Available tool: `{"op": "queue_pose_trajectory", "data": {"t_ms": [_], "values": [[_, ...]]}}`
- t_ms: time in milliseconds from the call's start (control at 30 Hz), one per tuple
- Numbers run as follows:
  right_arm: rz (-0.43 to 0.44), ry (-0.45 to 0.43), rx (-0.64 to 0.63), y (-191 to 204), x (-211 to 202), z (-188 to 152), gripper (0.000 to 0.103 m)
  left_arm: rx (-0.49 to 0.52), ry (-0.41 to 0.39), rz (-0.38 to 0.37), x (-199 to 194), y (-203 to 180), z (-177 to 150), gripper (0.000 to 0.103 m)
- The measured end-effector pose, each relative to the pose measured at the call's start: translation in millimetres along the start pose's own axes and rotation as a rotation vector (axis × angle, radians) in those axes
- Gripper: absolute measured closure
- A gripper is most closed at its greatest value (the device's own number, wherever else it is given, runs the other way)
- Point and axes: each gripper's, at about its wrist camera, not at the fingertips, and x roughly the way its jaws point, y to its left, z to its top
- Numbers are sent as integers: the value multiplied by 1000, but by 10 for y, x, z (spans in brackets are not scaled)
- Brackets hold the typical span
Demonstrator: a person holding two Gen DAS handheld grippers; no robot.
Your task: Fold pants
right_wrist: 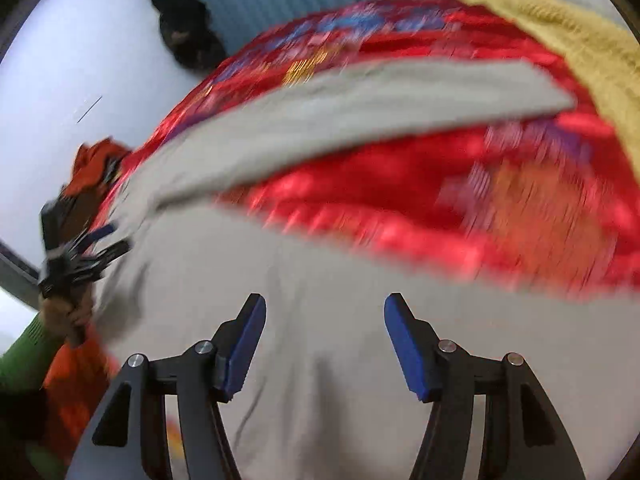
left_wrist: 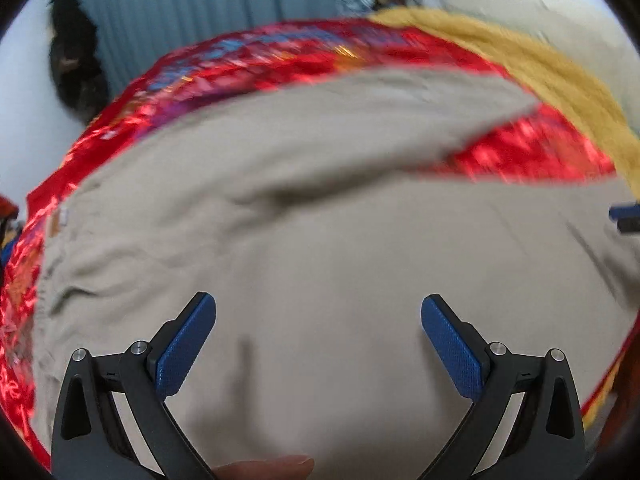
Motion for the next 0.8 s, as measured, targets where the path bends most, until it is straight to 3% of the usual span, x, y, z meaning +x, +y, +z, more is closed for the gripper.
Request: {"op": "queue_pose_trajectory", "data": {"t_ms": [100,267,367,433,500,600,700,800], "values": [[-91,29,80,-288,-145,-285,41,39,48,28,100,-112,-153,1],[-326,34,363,-1356,-648,-621,41,11,81,57,-35,30,-241,1],[-443,-6,486,-1777,-1050,-768,41,14,58,71,-245,70,-173,1],[-477,-26,488,-1778,-1212,-678,41,-4,16,69,-365,160,14,1],[-443,-56,469,-1613,-1270,-402,41,-42,-34,94,-390,306,301,0],[-301,-121,425,-1309,-1131,257,41,-141,-70,174,-192,608,711,0],[-71,-150,415,-816,-666,985,38,-288,-36,236,287,978,938,1],[101,-143,372,-342,-12,1616,38,-375,42,299,749,1274,850,1]]}}
